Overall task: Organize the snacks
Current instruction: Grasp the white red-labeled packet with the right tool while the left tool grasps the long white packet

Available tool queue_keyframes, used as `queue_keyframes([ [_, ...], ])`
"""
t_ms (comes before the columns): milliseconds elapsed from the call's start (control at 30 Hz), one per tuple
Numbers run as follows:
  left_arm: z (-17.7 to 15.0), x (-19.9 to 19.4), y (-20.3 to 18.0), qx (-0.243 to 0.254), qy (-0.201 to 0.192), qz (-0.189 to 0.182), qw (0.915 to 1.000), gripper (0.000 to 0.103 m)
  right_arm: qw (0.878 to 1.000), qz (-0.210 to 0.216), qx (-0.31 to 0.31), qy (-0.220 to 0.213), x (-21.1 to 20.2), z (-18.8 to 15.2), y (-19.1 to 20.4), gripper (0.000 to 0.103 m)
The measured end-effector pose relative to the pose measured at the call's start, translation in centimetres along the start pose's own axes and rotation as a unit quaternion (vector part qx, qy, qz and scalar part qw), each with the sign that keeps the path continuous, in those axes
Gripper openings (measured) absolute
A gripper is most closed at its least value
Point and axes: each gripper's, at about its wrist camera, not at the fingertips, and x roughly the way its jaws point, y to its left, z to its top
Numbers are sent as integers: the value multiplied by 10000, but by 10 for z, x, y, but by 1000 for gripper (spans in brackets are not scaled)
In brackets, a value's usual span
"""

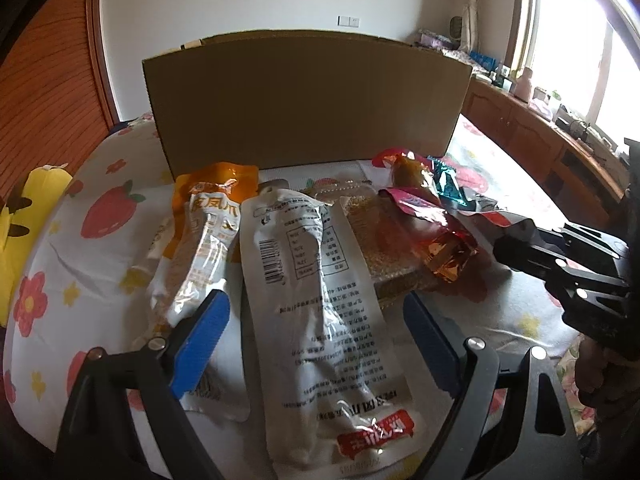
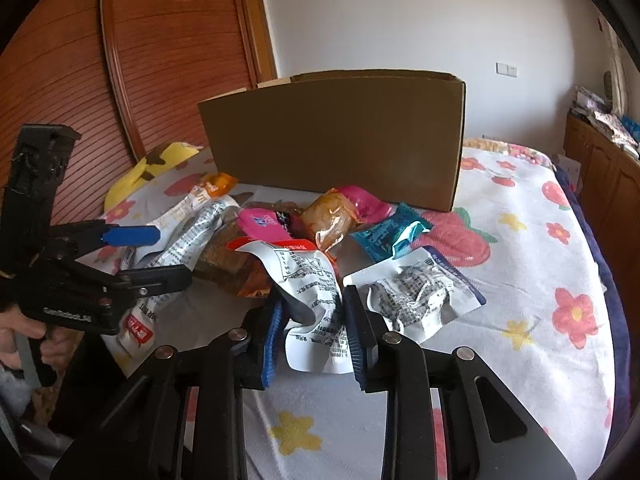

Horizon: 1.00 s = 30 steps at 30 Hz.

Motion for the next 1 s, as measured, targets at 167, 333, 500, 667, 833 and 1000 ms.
queue_keyframes([
  [167,1,7,-2,66,100,144,9998,90,9999,25,148,-52,-2,-4,-2,28],
  [333,0,15,-3,64,261,64,9996,89,9998,-21,179,-88,-2,-6,-1,28],
  [500,-4,11,-6,188,202,108,9996,71,9997,-5,208,-104,-3,-6,-2,28],
  [667,-7,5,2,96,121,46,9999,56,9997,-16,214,-105,-3,-5,-2,28],
  [833,-7,-7,4,27,-81,-63,9999,50,9997,-42,220,-96,-2,-3,-2,28],
  [1000,-3,-25,13,-110,-366,-170,9991,51,9996,-60,235,-106,-4,-1,-1,28],
])
